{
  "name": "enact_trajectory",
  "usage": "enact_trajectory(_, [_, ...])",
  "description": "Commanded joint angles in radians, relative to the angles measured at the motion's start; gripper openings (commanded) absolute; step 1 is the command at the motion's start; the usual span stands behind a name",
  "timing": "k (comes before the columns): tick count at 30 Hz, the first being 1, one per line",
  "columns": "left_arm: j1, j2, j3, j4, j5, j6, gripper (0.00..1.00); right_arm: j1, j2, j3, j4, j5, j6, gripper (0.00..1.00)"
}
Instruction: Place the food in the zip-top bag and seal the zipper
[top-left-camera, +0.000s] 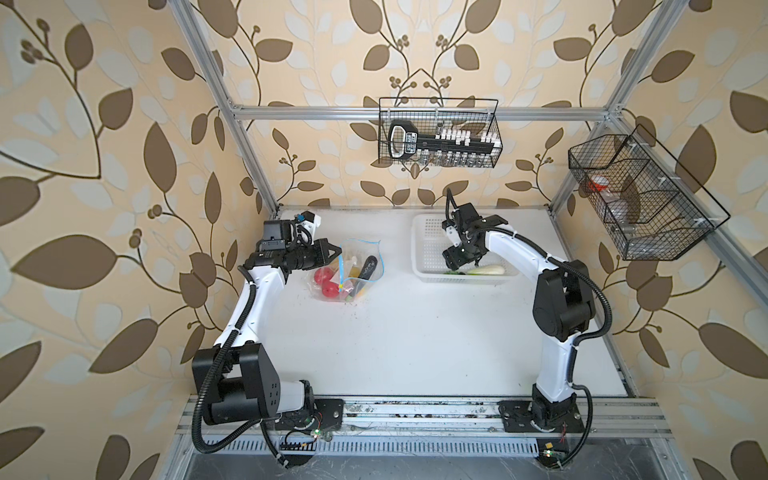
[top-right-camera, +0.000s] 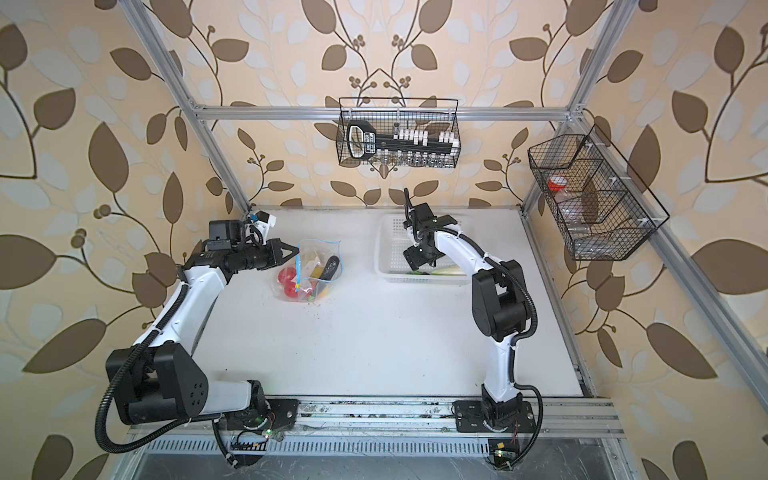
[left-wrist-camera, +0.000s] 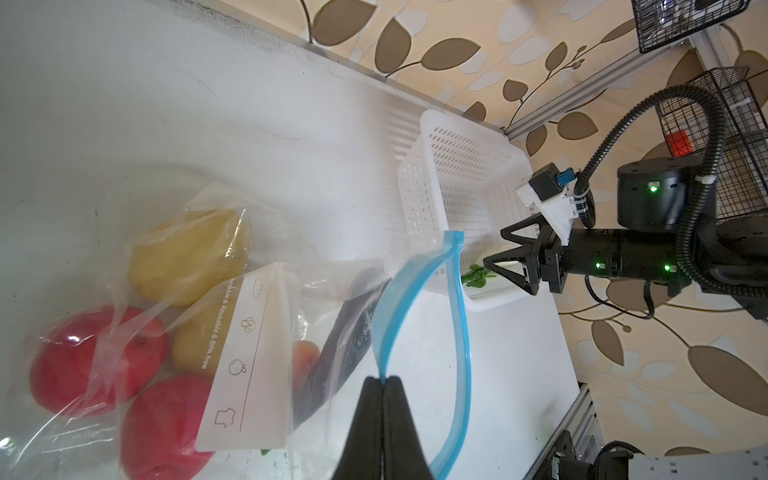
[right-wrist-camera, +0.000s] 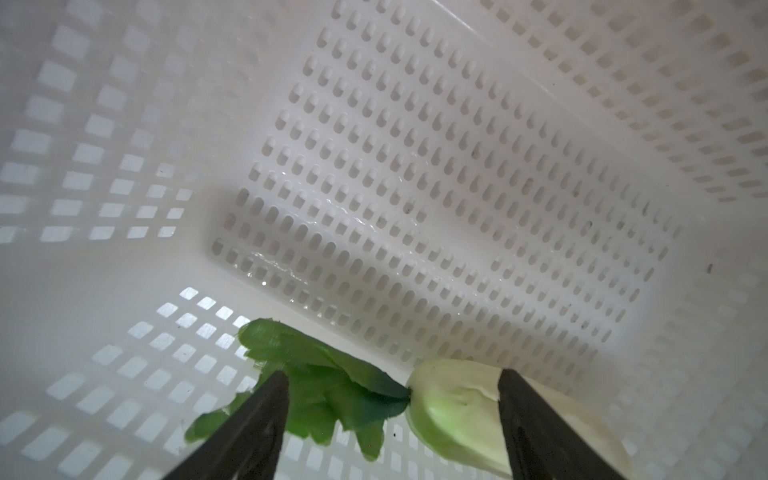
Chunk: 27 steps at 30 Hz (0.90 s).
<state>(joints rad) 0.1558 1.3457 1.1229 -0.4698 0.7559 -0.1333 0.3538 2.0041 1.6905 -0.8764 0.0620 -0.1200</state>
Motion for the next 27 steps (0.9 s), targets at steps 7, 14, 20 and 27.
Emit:
enact_trajectory(7, [0.016,-0.048,-0.001,0.007,0.016,0.006,0.00,-0.012,0.043,0.056,-0.102,-0.097,-0.058,0.71])
enact_trajectory(14, [0.019,-0.056,0.005,0.004,0.019,0.001,0.00,-0.016,0.071,0.045,-0.074,-0.093,-0.058,0.69])
enact_trajectory(20, [0.019,-0.059,0.002,0.004,0.017,0.001,0.00,-0.024,0.106,0.047,-0.079,-0.086,-0.054,0.65])
enact_trajectory(27, [0.022,-0.063,-0.002,0.009,0.010,0.000,0.00,-0.022,0.141,0.043,-0.070,-0.056,-0.048,0.58])
